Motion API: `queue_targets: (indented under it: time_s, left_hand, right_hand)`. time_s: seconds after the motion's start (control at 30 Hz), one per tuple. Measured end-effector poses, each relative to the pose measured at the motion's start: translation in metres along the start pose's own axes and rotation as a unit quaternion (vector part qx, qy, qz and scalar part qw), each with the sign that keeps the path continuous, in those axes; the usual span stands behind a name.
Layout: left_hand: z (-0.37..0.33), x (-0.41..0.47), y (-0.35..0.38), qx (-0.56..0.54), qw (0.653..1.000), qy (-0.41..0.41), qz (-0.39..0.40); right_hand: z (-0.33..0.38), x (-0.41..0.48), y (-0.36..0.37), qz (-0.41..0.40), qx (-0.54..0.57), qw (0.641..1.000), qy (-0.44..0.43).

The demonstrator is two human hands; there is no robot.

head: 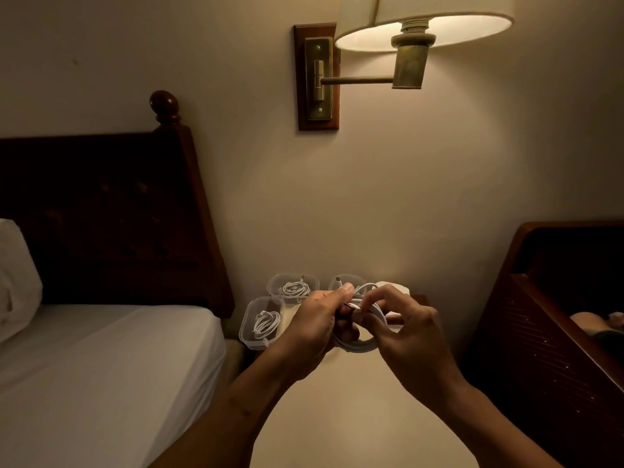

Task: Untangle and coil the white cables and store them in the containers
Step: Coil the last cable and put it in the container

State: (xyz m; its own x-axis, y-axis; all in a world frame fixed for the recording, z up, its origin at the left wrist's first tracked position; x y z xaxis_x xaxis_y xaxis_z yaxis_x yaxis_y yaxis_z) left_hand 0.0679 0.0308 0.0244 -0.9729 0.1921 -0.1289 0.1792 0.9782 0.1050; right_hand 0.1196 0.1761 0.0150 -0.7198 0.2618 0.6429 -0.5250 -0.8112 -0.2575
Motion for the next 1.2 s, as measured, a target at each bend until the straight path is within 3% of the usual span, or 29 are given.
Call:
queue_targets:
  time_s: [0.13,0.23,0.33,0.4,0.53,0.67,0.77,0.83,1.0,1.2]
  left_hand:
    - [-0.003,0.000,0.001,0.000,1.000,0.011,0.007]
    - [-0.003,0.003,0.004,0.006,1.000,0.018,0.002]
    - [-0.007,0.006,0.004,0.031,0.999,0.020,0.012]
    - [-0.011,0.007,0.004,0.033,0.999,-0.002,0.024]
    - [-0.011,0.009,0.003,0.049,0.998,-0.023,0.034]
    - [-0.008,0.007,0.007,0.044,0.999,-0.014,0.025]
    - [-0.005,0.001,0.005,0.036,0.999,-0.011,0.034]
    - [-0.002,-0.005,0.002,0.030,0.998,-0.016,0.055]
    - [-0.002,-0.013,-0.005,-0.042,0.996,-0.028,0.078]
    - [-0.008,-0.014,-0.010,-0.118,0.991,-0.022,0.065]
  right_hand:
    - [-0.001,-0.005,0.003,-0.080,-0.142,0.981,-0.109]
    - [-0.001,-0.005,0.002,-0.128,-0.222,0.931,-0.259]
    - [-0.012,-0.010,-0.003,-0.083,-0.249,0.872,-0.414]
    - [-0.015,-0.009,-0.002,-0.026,-0.189,0.882,-0.432]
    - [-0.005,-0.006,0.004,-0.030,0.021,0.955,-0.296]
    - [0.002,0.010,0.003,-0.066,0.042,0.975,-0.207]
    - [-0.002,0.028,-0.005,-0.057,0.161,0.985,-0.024]
    - [-0.006,0.036,-0.010,-0.030,0.209,0.976,0.042]
    - [-0.010,0.042,-0.014,0.012,0.287,0.956,0.066]
    - [-0.016,0.041,-0.018,0.037,0.255,0.966,-0.018]
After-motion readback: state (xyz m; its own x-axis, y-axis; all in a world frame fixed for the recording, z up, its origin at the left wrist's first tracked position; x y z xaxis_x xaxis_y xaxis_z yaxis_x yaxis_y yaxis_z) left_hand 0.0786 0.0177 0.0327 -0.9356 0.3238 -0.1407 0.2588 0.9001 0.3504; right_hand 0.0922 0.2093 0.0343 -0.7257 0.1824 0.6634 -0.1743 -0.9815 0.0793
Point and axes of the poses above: each hand's wrist, its own x-axis towards the middle knuckle, its own y-axis out of the palm, z = x × y, the point moved 1 cm from there along x, towards the middle knuckle, and after that the axes turned 13 degrees about -z, right-handed, at the moved point
